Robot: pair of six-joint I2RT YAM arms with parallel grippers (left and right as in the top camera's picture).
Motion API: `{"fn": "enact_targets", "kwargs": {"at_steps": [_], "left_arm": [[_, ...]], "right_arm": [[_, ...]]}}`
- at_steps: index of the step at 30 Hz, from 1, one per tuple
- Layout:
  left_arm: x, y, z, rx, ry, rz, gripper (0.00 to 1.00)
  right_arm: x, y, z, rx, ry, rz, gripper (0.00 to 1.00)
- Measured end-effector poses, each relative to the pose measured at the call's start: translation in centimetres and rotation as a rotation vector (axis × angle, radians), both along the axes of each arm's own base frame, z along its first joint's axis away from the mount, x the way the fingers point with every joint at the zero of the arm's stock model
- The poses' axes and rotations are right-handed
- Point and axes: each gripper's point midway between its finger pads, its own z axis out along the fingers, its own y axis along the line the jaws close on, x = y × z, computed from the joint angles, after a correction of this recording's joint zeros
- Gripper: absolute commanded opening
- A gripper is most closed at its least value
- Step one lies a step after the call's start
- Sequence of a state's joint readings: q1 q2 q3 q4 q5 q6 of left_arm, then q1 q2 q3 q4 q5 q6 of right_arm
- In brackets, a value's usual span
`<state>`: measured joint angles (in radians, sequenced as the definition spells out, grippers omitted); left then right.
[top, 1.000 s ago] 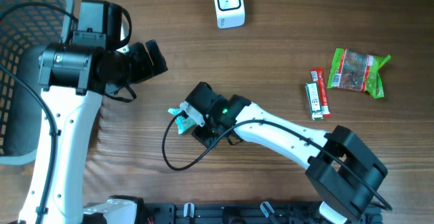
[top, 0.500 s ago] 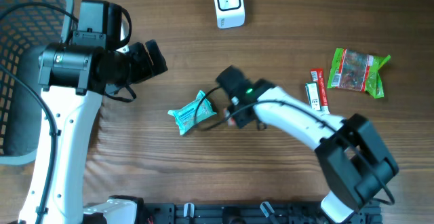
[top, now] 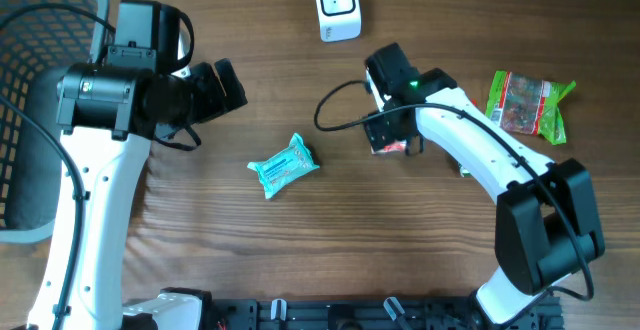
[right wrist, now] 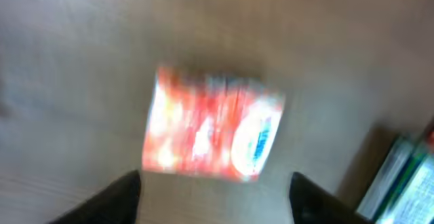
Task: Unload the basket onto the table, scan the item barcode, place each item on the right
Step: 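Grasp the red Kleenex pack and carry it right with the right gripper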
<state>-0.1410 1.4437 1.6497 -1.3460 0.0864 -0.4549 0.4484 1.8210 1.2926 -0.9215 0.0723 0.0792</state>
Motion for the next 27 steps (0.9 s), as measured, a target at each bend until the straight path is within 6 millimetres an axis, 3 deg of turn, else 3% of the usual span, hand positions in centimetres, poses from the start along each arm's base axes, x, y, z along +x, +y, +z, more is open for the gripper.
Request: {"fn": "enact_targets", "kwargs": {"at_steps": [2,3,6,9,11,13,16,20,24,27], "left_arm": [[0.0,0.0,0.0,0.0,0.0,0.0,1.0],[0.0,0.0,0.0,0.0,0.0,0.0,1.0],[0.0,0.0,0.0,0.0,0.0,0.0,1.0],[0.0,0.0,0.0,0.0,0.0,0.0,1.0],[0.0,0.0,0.0,0.0,0.0,0.0,1.0],[0.0,0.0,0.0,0.0,0.0,0.0,1.0],[0.0,0.0,0.0,0.0,0.0,0.0,1.0],[0.0,0.0,0.0,0.0,0.0,0.0,1.0],[0.0,0.0,0.0,0.0,0.0,0.0,1.0],[0.0,0.0,0.0,0.0,0.0,0.0,1.0]], "right_arm": [[-2.1,0.1,-0.2,0.024,0.093,-0.025,0.1],[-2.9,0.4,-0.4,0.043,0.127,-0.033,0.06],[-4.0,0.7,-1.5,0.077,0.165,-0.077,0.04],[-3.8,-0.1,-3.0,0.045,0.127,-0.107,0.04],[-2.6,-0.9,-3.6,0.003,0.06,-0.135,0.04],[-0.7,-1.2,-3.9,-0.011,-0.04,-0.16,0.15],[0.7,-1.6,-4.4,-0.021,-0.128,-0.179,0.19],[2.3,-2.2,-4.9,-0.042,-0.236,-0.185,0.18],[4.9,-1.3,-3.9,-0.02,-0.349,-0.117,0.15],[4.9,-1.4,-3.7,-0.046,-0.338,-0.071,0.16]]}}
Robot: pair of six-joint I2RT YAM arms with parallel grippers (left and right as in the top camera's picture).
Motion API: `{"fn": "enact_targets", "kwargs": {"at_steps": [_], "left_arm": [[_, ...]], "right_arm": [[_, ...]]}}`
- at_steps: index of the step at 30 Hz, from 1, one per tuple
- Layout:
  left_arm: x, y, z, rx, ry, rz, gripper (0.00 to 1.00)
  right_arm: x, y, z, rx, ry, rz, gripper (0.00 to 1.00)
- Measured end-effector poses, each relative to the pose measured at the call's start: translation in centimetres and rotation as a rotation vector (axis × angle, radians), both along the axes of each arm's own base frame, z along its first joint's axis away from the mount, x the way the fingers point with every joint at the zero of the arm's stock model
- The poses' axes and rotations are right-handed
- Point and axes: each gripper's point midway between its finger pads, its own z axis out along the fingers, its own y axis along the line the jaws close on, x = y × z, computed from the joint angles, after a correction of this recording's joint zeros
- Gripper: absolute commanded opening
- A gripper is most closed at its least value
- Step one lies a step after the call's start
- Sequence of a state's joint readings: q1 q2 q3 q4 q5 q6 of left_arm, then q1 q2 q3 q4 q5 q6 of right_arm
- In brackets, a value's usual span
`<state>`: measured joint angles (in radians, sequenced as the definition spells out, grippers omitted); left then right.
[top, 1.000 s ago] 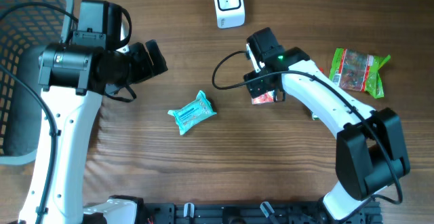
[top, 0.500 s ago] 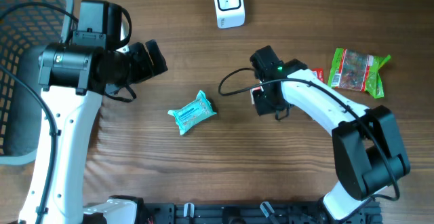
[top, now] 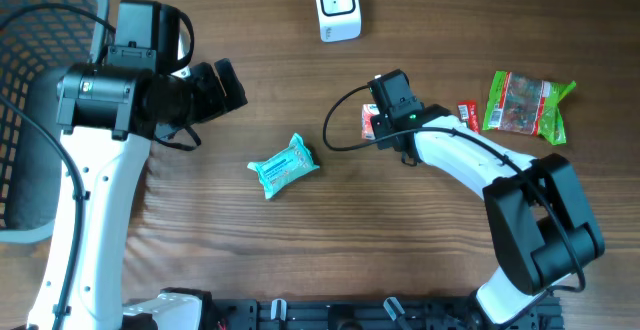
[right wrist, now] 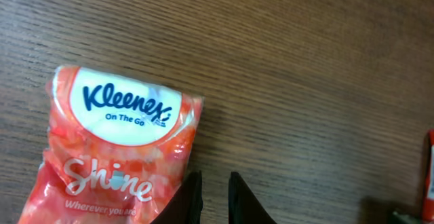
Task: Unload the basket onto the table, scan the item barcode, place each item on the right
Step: 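Grasp the red Kleenex pack and carry it right with the right gripper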
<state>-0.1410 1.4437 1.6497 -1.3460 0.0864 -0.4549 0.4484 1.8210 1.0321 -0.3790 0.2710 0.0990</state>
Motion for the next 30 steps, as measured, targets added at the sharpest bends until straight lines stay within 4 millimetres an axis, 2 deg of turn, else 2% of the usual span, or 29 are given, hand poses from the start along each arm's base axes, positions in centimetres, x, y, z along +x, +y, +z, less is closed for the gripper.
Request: {"fn": "enact_targets", "kwargs": {"at_steps": [3,6,9,12,15,19,20,22,24,28,30], "left_arm": [[0.0,0.0,0.0,0.0,0.0,0.0,1.0],[0.0,0.0,0.0,0.0,0.0,0.0,1.0],[0.0,0.0,0.0,0.0,0.0,0.0,1.0],[0.0,0.0,0.0,0.0,0.0,0.0,1.0],[0.0,0.0,0.0,0.0,0.0,0.0,1.0],[0.0,0.0,0.0,0.0,0.0,0.0,1.0],[0.0,0.0,0.0,0.0,0.0,0.0,1.0],[0.0,0.0,0.0,0.0,0.0,0.0,1.0],[0.0,0.0,0.0,0.0,0.0,0.0,1.0],[0.0,0.0,0.0,0.0,0.0,0.0,1.0],[0.0,0.0,0.0,0.0,0.0,0.0,1.0]], "right_arm": [[-0.1,0.2,1.1,0.005,0.009,0.014,0.27],[-0.6,1.7,3.0,0.097,0.018,0.058,0.27],[-1.4,3.1,2.9,0.187,0.067,0.094,0.26],[-1.7,3.5,2.8,0.277,0.108,0.101,0.22],[-1.5,2.7,2.3,0.314,0.138,0.076,0.18],[-1.8,1.4,0.2,0.32,0.202,0.026,0.17],[-1.9,0.8,-0.6,0.324,0.221,0.004,0.15],[-1.6,0.2,-0.9,0.335,0.216,-0.016,0.1],[-2.6,-0.5,-2.1,0.322,0.257,-0.036,0.1],[-2.4,-1.9,-2.1,0.323,0.261,-0.076,0.1],[-2.4,-2.8,-2.2,0.334,0.27,-0.11,0.14]]}}
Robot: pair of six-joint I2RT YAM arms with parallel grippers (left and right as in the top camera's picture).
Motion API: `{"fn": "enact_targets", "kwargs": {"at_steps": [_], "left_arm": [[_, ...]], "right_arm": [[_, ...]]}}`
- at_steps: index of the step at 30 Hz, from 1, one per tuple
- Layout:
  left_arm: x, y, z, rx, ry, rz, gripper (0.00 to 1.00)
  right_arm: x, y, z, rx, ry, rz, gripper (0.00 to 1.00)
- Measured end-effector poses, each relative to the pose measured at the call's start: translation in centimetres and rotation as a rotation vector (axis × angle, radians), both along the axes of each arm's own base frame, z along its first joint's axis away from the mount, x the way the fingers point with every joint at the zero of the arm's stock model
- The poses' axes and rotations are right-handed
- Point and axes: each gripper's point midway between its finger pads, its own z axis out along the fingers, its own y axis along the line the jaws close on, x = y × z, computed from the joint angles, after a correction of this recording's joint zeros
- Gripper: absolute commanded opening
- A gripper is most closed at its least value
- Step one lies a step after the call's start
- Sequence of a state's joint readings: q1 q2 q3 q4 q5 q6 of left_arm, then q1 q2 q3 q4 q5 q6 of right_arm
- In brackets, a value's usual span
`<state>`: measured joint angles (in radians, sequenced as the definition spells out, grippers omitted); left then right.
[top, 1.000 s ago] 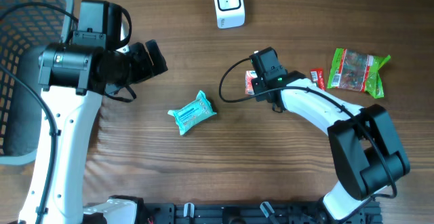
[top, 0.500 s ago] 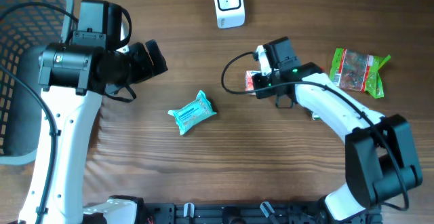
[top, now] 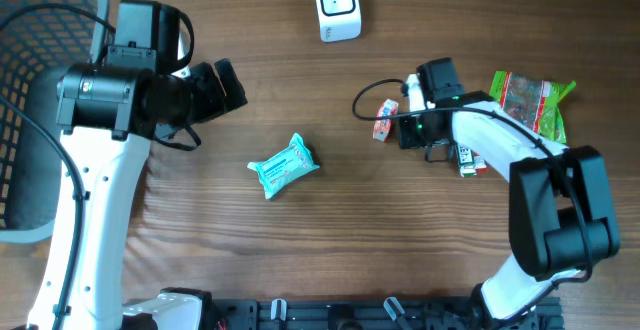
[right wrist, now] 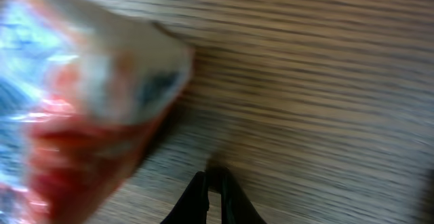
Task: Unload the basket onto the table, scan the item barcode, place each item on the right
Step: 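Grasp the red Kleenex pack and carry it right with the right gripper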
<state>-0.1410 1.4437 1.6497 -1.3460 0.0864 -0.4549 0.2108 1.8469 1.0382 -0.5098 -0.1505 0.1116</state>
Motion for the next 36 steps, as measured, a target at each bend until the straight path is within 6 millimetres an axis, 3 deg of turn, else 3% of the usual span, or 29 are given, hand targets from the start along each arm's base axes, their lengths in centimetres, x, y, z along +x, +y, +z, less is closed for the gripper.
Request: {"fn": "enact_targets", "kwargs": {"at_steps": [6,9,10,11,13,16,27,36], "left_arm": [[0.0,0.0,0.0,0.0,0.0,0.0,1.0],[0.0,0.0,0.0,0.0,0.0,0.0,1.0],[0.0,0.0,0.0,0.0,0.0,0.0,1.0],[0.0,0.0,0.0,0.0,0.0,0.0,1.0],[0.0,0.0,0.0,0.0,0.0,0.0,1.0],[0.0,0.0,0.0,0.0,0.0,0.0,1.0],[0.0,0.0,0.0,0.0,0.0,0.0,1.0],[0.0,0.0,0.0,0.0,0.0,0.0,1.0]], "right_arm": [[-1.8,-2.4,0.6,0.001,0.129,-0.075,0.57],[-1.1,-1.3,3.0,0.044,0.118,-0.069,0.69],[-0.5,-0.6,4.3,0.072,0.084,-0.054,0.77],[-0.1,0.2,5.6,0.097,0.05,-0.038,1.0],[0.3,1.8,8.1,0.153,-0.011,-0.01,1.0],[0.8,3.1,9.3,0.212,-0.032,-0.045,1.0],[1.5,2.4,9.1,0.202,-0.013,-0.262,0.94],[0.7,5.6,8.4,0.102,-0.069,-0.245,0.94]]}}
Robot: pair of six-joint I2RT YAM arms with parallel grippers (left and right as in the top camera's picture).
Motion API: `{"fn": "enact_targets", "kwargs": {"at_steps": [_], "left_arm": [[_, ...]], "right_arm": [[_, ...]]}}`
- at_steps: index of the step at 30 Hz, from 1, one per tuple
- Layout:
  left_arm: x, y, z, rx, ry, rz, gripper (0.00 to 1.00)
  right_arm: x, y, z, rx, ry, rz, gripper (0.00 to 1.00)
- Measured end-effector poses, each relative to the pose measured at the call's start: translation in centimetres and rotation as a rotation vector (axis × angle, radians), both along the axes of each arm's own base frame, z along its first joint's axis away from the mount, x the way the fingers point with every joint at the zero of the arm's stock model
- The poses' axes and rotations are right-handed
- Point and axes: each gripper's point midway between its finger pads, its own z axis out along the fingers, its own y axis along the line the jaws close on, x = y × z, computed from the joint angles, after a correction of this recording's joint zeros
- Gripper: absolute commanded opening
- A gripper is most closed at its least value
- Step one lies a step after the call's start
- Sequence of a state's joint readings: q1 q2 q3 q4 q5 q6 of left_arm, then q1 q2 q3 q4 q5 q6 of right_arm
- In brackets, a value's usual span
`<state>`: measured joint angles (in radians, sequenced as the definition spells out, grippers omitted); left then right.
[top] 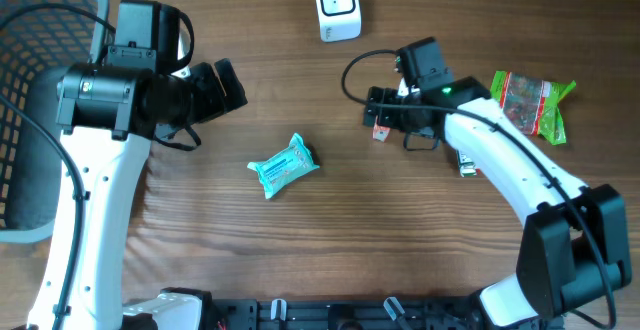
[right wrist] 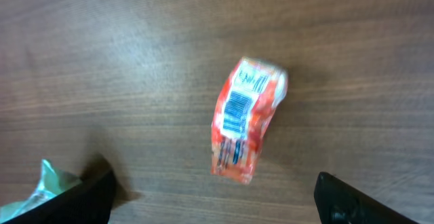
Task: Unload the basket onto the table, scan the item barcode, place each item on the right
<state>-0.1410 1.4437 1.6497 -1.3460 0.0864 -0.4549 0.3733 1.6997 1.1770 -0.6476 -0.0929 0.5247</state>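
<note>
An orange Kleenex tissue pack point(right wrist: 244, 119) stands tipped on its edge on the wooden table, its barcode facing up at the wrist camera. In the overhead view only a sliver of the pack point(top: 380, 133) shows below my right gripper point(top: 385, 112). That right gripper point(right wrist: 215, 180) hangs above the pack, open wide, nothing between its fingers point(right wrist: 88, 197). The white scanner point(top: 337, 6) sits at the table's far edge, apart from the pack. My left gripper point(top: 226, 83) hovers at the left, away from everything.
A teal wipes pack point(top: 284, 165) lies mid-table, left of the right gripper. A green snack bag point(top: 527, 101) and a small red item point(top: 467, 162) lie at the right. A grey basket point(top: 40, 100) fills the far left corner.
My right gripper was shut with its tips by the tipped pack; now it is open wide above it. The pack shows its barcode side upward. The left arm has not moved.
First my right gripper was open over the orange pack lying flat. Then it was shut beside the pack, label up, a little farther back. After that the shut tips were against the pack, tipped up. Now the pack rests on edge, barcode up, under the open gripper.
</note>
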Motion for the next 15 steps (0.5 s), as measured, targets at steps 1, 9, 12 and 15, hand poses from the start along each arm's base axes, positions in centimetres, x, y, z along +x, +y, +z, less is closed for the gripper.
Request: {"fn": "enact_targets", "kwargs": {"at_steps": [1,9,12,15], "left_arm": [[0.0,0.0,0.0,0.0,0.0,0.0,1.0],[0.0,0.0,0.0,0.0,0.0,0.0,1.0],[0.0,0.0,0.0,0.0,0.0,0.0,1.0],[0.0,0.0,0.0,0.0,0.0,0.0,1.0]], "right_arm": [[-0.2,0.0,-0.4,-0.012,0.003,-0.013,0.94],[1.2,-0.6,-3.7,-0.069,-0.031,-0.079,0.79],[1.7,-0.7,-5.2,-0.094,-0.032,-0.054,0.67],[1.6,-0.8,-6.7,-0.118,-0.013,-0.029,0.43]]}}
